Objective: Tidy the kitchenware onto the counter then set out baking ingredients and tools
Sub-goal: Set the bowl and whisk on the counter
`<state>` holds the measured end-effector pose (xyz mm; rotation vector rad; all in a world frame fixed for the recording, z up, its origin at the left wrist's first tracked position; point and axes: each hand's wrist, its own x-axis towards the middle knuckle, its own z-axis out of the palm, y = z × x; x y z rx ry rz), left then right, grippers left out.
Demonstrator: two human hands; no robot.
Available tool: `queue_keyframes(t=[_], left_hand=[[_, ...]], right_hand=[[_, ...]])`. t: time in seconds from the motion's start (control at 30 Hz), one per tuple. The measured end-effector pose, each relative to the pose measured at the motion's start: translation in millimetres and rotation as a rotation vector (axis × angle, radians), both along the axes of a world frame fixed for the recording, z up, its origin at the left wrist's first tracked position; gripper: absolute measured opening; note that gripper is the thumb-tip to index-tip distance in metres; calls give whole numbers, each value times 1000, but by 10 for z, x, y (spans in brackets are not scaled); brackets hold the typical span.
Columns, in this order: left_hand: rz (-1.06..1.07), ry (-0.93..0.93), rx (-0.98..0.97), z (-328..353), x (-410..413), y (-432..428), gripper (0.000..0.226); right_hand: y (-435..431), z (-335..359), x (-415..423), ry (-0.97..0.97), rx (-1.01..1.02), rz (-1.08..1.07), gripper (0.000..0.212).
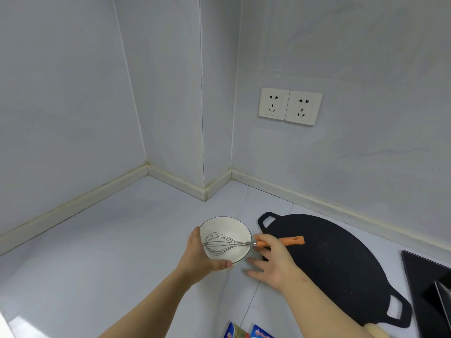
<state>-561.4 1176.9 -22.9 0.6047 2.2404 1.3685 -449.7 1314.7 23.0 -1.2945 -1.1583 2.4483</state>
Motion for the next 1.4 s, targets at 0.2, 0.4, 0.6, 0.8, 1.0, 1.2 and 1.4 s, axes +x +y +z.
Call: queue_keyframes(t=[0.2,0.4,0.6,0.8,1.0,1.2,1.4], left_hand=[[7,85,-120,-1,-28,-5,116],[59,230,-386,61,-65,51,123],[98,238,-400,28,-78,85,121],[138,234,-425,46,-101,110,119],[181,234,-424,47,-132,124,119],[210,229,-387,85,-95,127,117],[219,321,-274,157,70,130,103]], right_hand=[[-41,-51,-47,13,-17,16,11],[-44,-5,-127,10,9,32,3],[-2,-62,-242,-23,40,44,6],[9,-130,-349,-38,27,51,27],[4,-140,-362,-47,44,78,21],[20,-149,-288,-89,77,73,16],[42,-35,-150,-177,225,117,23]])
